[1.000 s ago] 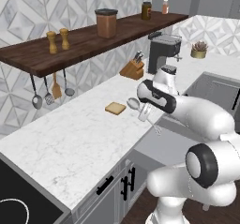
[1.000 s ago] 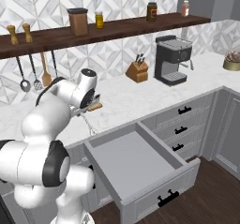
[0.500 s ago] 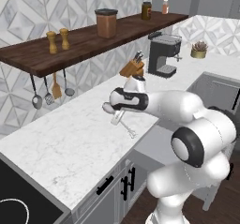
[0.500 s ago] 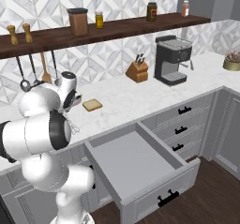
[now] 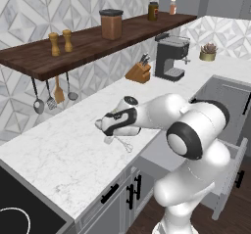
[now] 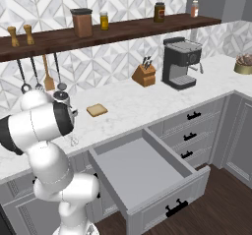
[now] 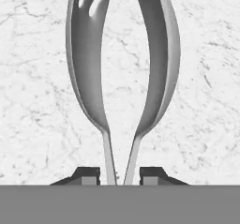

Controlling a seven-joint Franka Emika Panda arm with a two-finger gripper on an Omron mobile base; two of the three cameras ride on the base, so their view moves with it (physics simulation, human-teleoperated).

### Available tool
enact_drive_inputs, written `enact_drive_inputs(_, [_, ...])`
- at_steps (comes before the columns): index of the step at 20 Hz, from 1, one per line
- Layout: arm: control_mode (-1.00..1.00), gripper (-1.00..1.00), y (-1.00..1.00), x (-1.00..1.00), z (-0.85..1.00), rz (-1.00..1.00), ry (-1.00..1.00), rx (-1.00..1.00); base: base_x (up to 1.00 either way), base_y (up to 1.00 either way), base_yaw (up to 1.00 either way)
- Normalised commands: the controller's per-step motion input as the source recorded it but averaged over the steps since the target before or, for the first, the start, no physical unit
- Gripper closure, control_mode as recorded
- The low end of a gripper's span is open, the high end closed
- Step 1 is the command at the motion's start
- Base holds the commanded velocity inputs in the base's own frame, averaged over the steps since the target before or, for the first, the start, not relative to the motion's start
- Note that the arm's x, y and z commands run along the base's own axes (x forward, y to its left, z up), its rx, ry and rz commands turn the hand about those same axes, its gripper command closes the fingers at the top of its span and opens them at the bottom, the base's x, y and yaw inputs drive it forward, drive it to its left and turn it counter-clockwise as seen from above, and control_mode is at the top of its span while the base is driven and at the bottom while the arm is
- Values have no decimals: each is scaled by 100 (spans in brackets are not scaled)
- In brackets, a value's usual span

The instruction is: Pick the tongs from the drawer and place it on the counter.

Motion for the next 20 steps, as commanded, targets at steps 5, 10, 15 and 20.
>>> enact_drive_inputs(5, [-100, -100, 29, 38, -16, -3, -9, 0, 0, 0, 0])
enact_drive_inputs(10, [-100, -100, 0, -7, 20, -7, -4, 0, 0, 0, 0])
enact_drive_inputs(15, [-100, -100, -37, -81, 92, -15, 0, 0, 0, 0, 0])
enact_drive_inputs(20, [-100, -100, -46, -40, 100, -9, 0, 2, 0, 0, 0])
